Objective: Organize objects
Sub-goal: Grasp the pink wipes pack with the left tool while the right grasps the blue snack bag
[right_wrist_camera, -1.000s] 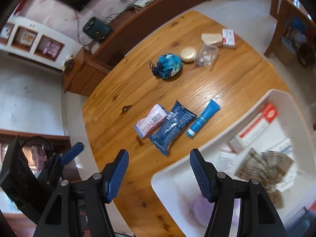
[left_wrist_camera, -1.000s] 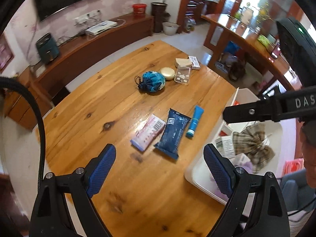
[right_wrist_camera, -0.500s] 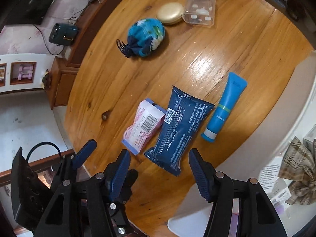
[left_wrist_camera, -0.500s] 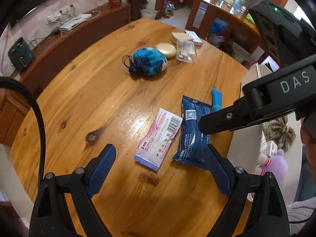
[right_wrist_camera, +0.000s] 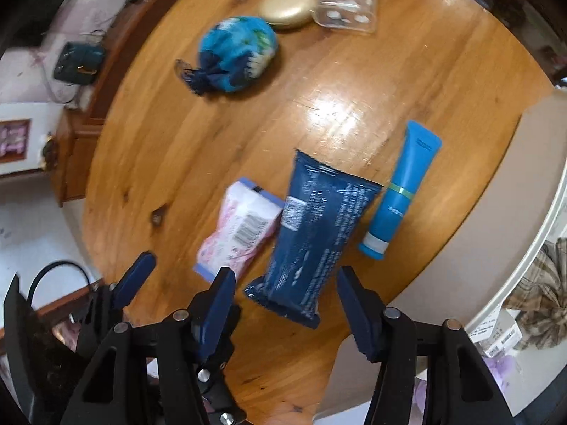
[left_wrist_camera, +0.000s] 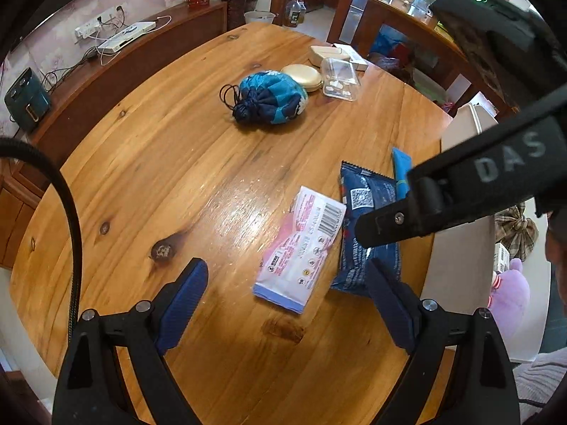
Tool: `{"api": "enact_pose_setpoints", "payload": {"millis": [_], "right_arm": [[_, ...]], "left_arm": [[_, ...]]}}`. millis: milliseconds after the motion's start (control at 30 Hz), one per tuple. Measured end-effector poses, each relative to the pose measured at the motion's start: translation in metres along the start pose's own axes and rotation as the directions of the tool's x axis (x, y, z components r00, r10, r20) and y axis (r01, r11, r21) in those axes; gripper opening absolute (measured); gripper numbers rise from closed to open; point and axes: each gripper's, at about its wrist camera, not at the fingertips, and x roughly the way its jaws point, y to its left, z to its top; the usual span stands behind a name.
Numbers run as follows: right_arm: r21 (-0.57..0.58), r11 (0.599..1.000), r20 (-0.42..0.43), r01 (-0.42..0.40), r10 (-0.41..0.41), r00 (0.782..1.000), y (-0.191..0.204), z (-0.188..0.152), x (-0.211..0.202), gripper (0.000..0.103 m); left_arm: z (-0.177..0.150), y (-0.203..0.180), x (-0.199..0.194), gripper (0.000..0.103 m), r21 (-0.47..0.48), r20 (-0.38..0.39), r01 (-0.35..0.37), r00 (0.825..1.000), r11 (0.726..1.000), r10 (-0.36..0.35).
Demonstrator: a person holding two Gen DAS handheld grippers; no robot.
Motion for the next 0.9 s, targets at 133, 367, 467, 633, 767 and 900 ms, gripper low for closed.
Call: {"api": "enact_pose_setpoints", "payload": {"millis": [133,367,467,633,767,900], "right_arm": [[0.011,1.000,-0.035,0.017,-0.016,0.999,0.004,0.004,0.012,0.059],[0.030,0.998,-0.058,0.061,-0.059,0.997,0.000,0.009,0.032,0.047],[0.056,0.997,-0.058,0.050,-0.047,0.997,-0.009,0.012,0.035,0.044],[0.019,0.996,-0.009,0.081,-0.081,0.997,-0.014,0.014,0.022,0.041],[-0.016,0.996,0.052,0.089,-0.088,0.995,-0.015,0.015,0.007,0.040],[-0.081,0.989,0.125,0.123,-0.112,0.986,-0.011,0.011,-0.010,0.039]], "left_arm": [[-0.004,0.003,0.003,0.091,-0.004,-0.004,0.000,1.000,1.000,0.000],[-0.003,0.007,0.009,0.091,-0.020,-0.006,-0.002,1.000,1.000,0.002],[0.000,0.008,0.013,0.091,-0.024,-0.012,-0.003,1.000,1.000,0.003],[0.010,0.007,0.019,0.091,-0.026,-0.020,-0.001,1.000,1.000,0.001],[0.020,0.000,0.027,0.091,-0.003,-0.019,-0.006,1.000,1.000,0.006],[0.025,-0.004,0.038,0.086,0.008,-0.031,-0.010,0.999,1.000,0.010]]}}
